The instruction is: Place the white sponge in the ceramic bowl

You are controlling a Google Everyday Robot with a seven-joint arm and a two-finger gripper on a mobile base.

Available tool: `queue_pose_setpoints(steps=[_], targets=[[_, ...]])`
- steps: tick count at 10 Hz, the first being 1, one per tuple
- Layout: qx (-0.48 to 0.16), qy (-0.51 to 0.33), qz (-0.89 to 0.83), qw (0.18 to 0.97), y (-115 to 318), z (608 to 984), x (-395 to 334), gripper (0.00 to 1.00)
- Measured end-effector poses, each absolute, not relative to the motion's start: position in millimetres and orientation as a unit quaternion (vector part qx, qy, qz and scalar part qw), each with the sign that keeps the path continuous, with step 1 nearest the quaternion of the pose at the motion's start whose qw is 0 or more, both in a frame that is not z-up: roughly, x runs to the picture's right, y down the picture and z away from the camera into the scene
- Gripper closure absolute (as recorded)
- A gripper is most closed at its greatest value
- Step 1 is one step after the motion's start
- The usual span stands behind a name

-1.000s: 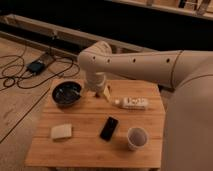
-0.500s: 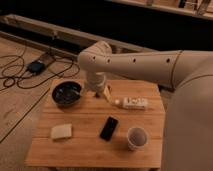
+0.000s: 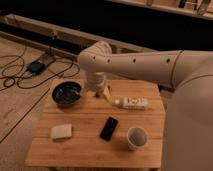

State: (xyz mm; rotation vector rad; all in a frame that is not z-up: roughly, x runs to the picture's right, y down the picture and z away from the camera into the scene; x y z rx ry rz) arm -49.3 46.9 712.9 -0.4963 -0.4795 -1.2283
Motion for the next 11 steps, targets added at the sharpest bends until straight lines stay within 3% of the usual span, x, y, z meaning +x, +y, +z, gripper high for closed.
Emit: queue_pose_setpoints(steps=[3,6,11], targets=[[-0.230,-0.220,-0.568,0.759,43.3,715.0,-47.1,0.20],[-0.244,-0.230,-0.628,0.702,44.0,738.8,-77.2,0.20],[-0.243,-0.310,-0.676,0.622,113.3,760.4,-172.9,0.20]])
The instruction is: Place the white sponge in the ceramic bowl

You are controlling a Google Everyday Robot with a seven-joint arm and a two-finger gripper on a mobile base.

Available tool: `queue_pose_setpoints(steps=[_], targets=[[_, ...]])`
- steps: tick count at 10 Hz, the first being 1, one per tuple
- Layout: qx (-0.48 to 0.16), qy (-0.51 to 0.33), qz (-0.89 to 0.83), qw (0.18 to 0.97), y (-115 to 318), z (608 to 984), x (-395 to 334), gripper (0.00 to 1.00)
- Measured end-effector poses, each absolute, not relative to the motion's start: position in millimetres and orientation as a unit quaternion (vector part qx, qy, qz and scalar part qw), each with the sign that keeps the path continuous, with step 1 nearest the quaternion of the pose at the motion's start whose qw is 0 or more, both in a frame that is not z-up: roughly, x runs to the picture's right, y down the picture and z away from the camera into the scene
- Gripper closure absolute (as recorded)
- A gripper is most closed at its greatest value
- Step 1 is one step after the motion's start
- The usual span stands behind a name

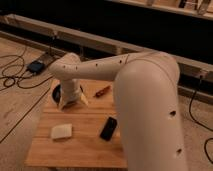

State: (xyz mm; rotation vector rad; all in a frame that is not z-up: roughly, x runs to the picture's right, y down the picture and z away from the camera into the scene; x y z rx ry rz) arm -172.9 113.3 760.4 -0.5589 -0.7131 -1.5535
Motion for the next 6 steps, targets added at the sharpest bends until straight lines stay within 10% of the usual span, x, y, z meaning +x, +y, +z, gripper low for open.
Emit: queue_pose_setpoints(steps=[6], targets=[[-0.218,-0.363,-0.691,0.585,183.7,770.6,-222.7,0.20]])
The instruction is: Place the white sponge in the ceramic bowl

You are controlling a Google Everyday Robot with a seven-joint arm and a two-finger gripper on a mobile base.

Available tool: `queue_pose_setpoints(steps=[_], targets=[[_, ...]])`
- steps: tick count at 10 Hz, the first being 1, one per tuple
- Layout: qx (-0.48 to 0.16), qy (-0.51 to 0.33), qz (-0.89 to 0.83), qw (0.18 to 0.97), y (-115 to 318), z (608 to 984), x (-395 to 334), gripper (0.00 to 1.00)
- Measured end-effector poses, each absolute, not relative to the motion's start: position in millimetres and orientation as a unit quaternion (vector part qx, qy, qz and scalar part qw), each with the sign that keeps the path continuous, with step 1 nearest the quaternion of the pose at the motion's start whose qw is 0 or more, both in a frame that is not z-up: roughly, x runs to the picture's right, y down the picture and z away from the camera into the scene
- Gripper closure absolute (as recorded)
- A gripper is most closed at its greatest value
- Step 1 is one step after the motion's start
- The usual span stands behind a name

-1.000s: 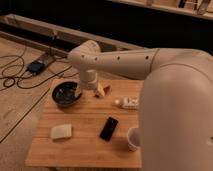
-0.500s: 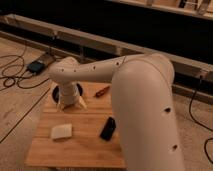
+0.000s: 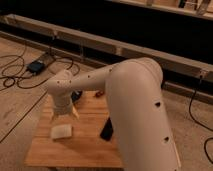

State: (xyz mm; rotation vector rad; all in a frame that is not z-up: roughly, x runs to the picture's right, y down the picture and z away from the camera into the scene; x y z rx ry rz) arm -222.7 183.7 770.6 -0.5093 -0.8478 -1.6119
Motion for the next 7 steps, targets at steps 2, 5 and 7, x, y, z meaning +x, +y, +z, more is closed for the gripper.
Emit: queue_pose_setpoints(steps=[2,5,7], targets=[[-0.218,-0.365,-0.702,0.571,202.7,767.5,-229.5,0.20],[-0.214,-0.368,-0.714,0.556,226.0,762.9,-238.2,0.20],[-0.208,-0.367,-0.723,0.547,238.5,761.8,-243.6,0.20]])
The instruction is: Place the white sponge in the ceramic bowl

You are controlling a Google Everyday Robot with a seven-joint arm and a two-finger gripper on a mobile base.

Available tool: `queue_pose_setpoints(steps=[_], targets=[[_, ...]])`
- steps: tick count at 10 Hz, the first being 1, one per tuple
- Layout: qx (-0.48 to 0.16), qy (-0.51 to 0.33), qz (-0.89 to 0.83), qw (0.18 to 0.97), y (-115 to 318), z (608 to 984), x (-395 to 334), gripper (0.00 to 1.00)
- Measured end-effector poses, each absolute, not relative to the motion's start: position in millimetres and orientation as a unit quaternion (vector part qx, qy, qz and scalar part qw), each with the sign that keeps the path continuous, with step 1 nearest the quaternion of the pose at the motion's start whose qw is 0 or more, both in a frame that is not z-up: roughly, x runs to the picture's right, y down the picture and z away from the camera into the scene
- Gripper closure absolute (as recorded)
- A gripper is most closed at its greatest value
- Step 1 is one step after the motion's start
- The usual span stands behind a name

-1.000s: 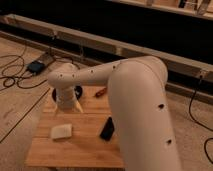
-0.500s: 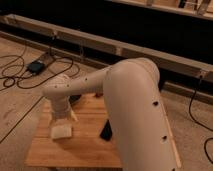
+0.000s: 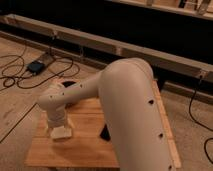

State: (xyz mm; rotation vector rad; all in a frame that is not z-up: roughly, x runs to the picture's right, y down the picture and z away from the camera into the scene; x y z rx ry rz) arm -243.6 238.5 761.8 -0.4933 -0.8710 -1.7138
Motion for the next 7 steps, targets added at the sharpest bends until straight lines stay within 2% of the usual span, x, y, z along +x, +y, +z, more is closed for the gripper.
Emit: queue_pose_setpoints(steps=[7], targets=[[-0.190,-0.338,-0.752,0.533,248.5,783.9,-257.8,0.20]])
